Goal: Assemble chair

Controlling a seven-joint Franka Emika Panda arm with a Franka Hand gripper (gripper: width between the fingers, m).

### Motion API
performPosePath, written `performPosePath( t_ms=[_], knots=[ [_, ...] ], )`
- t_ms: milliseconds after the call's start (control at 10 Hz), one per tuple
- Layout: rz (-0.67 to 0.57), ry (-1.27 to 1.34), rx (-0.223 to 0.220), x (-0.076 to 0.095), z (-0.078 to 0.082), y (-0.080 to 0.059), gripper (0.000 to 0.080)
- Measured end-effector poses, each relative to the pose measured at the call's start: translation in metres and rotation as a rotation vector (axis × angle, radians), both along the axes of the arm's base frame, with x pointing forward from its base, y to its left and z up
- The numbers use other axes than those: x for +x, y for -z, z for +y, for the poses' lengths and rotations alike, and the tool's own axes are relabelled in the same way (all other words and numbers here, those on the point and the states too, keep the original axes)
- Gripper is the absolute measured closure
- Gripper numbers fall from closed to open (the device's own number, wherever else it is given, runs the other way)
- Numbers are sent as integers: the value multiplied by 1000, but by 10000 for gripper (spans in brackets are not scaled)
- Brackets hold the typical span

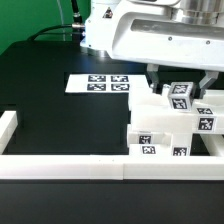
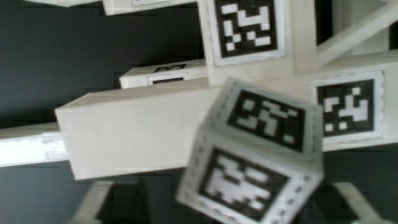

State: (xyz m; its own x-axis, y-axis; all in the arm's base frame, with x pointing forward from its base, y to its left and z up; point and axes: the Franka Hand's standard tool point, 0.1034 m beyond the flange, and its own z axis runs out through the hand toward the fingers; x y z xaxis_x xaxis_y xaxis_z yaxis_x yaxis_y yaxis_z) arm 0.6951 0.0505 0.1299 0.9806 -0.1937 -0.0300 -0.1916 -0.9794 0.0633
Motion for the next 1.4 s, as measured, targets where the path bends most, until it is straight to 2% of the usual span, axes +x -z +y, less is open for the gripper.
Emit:
performPosePath(
  t_ms=[100,200,300,400,500,1300,1400],
  knots=[
    [0,1,0,0,0,0,586],
    [0,1,0,0,0,0,586],
    [-1,13,-1,0,-1,0,742],
    [-2,42,-2,0,-1,0,782],
    [-3,51,-2,0,-1,0,782],
    [-34,610,-24,0,-1,0,797],
    [-35,626,-26,0,-1,0,671]
  ],
)
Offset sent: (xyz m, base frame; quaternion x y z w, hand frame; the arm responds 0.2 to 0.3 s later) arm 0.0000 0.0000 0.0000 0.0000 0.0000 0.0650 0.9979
